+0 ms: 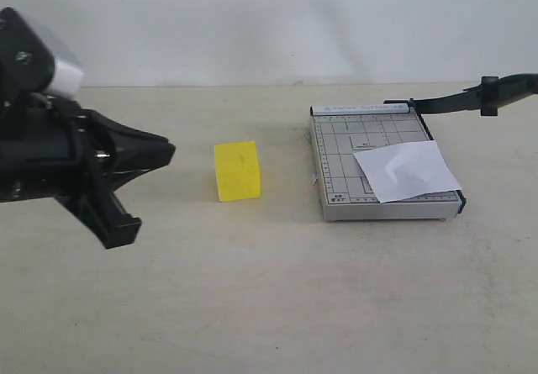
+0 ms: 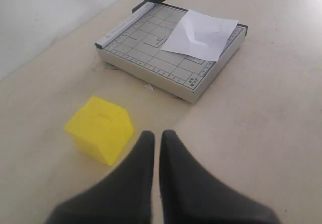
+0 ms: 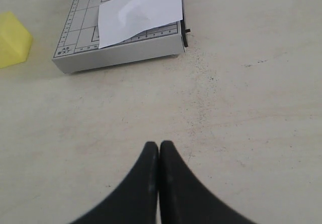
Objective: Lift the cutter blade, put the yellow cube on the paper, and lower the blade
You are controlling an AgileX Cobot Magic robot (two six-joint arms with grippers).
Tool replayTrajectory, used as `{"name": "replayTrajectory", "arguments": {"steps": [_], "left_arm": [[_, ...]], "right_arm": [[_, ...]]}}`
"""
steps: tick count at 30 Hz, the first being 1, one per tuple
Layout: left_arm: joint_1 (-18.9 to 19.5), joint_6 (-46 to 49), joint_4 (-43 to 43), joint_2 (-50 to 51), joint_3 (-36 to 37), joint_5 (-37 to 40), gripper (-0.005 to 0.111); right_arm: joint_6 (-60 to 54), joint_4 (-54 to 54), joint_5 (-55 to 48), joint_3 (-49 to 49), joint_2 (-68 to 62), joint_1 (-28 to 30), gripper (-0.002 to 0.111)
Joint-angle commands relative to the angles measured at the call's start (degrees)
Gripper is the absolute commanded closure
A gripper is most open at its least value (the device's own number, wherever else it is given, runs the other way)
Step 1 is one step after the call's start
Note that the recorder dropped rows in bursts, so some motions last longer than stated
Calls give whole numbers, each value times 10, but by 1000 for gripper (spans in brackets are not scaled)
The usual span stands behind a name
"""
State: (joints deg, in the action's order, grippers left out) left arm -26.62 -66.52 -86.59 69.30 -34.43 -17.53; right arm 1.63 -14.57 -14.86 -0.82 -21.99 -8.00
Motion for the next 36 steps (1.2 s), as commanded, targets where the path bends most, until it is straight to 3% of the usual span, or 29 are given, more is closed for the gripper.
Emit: {"name": "replayTrajectory", "arguments": {"steps": [1, 13, 18, 25, 36], "left_arm": [[-57, 11, 7, 70, -51, 41, 102], [-74, 11, 67, 260, -171, -4, 102], [-116, 13, 67, 317, -226, 9, 102], [-173, 52, 67, 381, -314, 86, 102], [-180, 51, 67, 513, -471, 83, 102]], "right_arm": [[-2, -1, 0, 3, 1, 0, 108], [-2, -1, 0, 3, 1, 0, 108], [-2, -1, 0, 3, 1, 0, 108], [-2, -1, 0, 3, 1, 0, 108], [-2, -1, 1, 3, 1, 0, 108]]}}
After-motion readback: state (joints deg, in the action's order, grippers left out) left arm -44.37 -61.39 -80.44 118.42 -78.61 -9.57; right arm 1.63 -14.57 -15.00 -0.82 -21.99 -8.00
